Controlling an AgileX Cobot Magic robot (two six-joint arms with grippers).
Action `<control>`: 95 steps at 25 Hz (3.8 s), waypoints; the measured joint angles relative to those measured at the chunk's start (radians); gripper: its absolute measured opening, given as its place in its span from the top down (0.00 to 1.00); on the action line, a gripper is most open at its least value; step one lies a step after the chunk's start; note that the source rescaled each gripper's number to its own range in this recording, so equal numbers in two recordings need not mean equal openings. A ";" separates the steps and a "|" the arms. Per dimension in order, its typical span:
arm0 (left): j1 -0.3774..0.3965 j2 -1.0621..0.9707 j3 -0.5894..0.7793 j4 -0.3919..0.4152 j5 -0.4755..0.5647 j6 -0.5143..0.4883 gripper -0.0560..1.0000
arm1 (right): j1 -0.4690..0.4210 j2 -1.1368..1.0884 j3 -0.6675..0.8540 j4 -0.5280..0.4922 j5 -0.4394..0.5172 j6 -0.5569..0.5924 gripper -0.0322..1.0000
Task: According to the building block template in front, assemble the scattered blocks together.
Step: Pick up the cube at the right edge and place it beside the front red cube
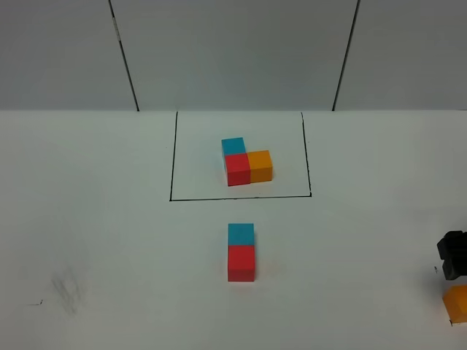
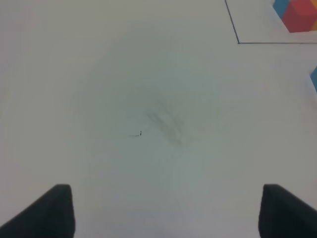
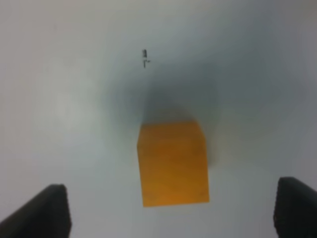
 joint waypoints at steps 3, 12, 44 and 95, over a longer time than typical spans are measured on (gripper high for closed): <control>0.000 0.000 0.000 0.000 0.000 0.000 0.20 | 0.000 0.039 0.002 0.000 -0.019 0.003 0.14; 0.000 0.000 0.000 0.000 0.000 0.000 0.20 | 0.000 0.083 0.078 0.000 -0.084 0.026 0.14; 0.000 0.000 0.000 0.000 0.000 0.000 0.20 | 0.000 0.204 0.119 -0.038 -0.206 0.022 0.77; 0.000 0.000 0.000 0.000 0.000 0.000 0.20 | 0.590 0.551 -0.667 0.067 0.269 -0.937 0.77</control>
